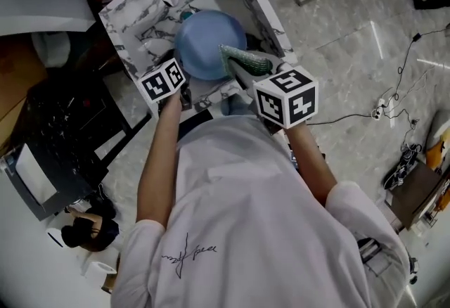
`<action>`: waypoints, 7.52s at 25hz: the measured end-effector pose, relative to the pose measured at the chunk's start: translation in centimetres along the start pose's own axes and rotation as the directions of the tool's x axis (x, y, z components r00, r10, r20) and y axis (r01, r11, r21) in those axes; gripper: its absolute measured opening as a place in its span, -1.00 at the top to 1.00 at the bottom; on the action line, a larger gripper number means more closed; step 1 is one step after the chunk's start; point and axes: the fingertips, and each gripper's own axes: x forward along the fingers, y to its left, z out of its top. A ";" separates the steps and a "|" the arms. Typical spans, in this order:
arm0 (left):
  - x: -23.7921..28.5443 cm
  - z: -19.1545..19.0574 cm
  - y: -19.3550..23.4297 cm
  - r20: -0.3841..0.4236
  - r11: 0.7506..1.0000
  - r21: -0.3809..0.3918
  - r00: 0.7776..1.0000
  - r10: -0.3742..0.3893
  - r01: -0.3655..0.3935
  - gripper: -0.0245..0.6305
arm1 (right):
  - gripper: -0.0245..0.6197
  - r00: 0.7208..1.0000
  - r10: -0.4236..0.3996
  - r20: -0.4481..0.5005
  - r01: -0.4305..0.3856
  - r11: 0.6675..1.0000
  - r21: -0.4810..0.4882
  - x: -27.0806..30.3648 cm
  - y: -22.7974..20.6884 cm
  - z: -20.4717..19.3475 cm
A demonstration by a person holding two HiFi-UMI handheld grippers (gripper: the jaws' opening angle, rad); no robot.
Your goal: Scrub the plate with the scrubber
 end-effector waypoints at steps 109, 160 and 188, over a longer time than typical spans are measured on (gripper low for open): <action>7.2 -8.4 3.6 -0.196 0.970 -0.237 0.976 -0.091 0.043 0.63 | 0.74 0.790 0.008 -0.613 -0.270 0.903 -0.335 28.6 -4.3 -9.0; 7.2 -8.4 3.6 -0.177 0.962 -0.269 0.978 -0.106 0.055 0.63 | 0.73 0.892 -0.178 -0.416 0.032 0.942 -0.335 27.8 -10.7 -4.5; 7.2 -8.5 3.6 -0.194 0.963 -0.266 0.977 -0.093 0.039 0.64 | 0.73 0.850 -0.358 -0.387 0.150 0.868 -0.474 25.3 -14.6 -3.3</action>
